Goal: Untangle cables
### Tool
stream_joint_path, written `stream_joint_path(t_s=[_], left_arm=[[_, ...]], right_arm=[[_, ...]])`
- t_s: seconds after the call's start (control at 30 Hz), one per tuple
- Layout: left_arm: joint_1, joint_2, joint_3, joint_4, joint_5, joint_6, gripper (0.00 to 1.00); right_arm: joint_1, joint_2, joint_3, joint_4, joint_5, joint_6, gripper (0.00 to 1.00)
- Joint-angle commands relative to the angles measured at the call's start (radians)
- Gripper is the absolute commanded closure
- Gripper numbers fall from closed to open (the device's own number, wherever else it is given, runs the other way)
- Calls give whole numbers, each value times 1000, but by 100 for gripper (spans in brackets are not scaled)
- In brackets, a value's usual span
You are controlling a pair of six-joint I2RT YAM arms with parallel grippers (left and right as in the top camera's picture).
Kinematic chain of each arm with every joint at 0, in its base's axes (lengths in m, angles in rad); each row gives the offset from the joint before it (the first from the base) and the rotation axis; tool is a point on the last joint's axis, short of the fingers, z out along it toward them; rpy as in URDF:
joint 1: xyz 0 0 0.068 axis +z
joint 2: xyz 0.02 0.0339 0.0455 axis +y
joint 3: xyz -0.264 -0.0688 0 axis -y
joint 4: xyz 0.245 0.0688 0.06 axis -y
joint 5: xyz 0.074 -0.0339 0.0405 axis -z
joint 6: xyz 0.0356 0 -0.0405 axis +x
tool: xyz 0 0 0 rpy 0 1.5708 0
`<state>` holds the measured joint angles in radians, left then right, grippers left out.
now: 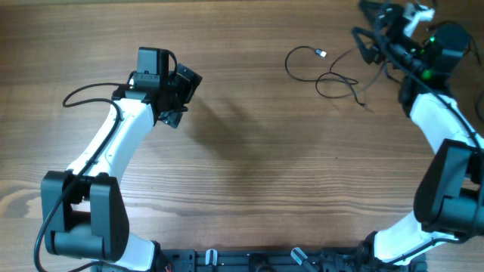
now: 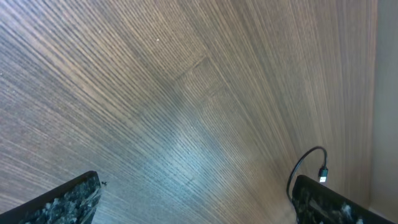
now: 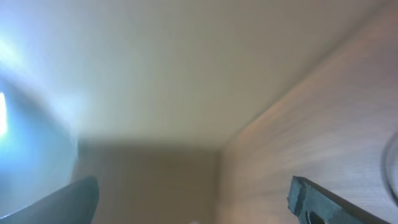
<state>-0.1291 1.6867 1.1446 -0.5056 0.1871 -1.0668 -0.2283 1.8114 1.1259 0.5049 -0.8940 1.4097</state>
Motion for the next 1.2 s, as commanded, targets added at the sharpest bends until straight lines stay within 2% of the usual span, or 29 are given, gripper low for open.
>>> stream_joint_path(t_s=[0.0,0.07,0.13,0.3,0.43,0.53,0.57,0.7,0.8,0.87,0.93,1.0,1.1,1.17], left_arm=[[-3,-3,2,0,-6,16,0],[-3,-3,2,0,-6,16,0],[-3,-3,2,0,-6,16,0],[-3,-3,2,-1,-6,16,0],[-3,-3,2,-1,-6,16,0],[-3,-3,2,-1,-6,16,0],[-3,-3,2,-1,-6,16,0],[-3,-3,2,-1,-6,16,0],[-3,-3,2,-1,-6,16,0],[-3,-3,2,-1,-6,16,0],[-3,-3,2,-1,-6,16,0],[-3,-3,2,0,-6,16,0],[-3,-3,2,-1,-6,16,0],[-3,-3,2,-1,-6,16,0]], right_arm=[[28,-2,-13,-297,154,268,0],[61,-2,-13,-450,122,270,0],[87,-2,-13,-496,68,330,0],[117,-2,-13,-555,-32,659,0],[102,-2,-13,-488,56,661,0],[101,-2,-13,-716,242,661,0],[102,-2,-13,-797,217,643,0],[130,-2,-13,-865,-48,338,0],[129,-2,-13,-862,-36,193,0],[129,-2,-13,-863,-27,-23,0],[129,-2,-13,-921,-17,-143,0],[129,-2,-13,-929,-18,-523,0],[131,-2,-13,-969,-126,-543,0],[131,-3,-13,-1065,-119,-531,0]])
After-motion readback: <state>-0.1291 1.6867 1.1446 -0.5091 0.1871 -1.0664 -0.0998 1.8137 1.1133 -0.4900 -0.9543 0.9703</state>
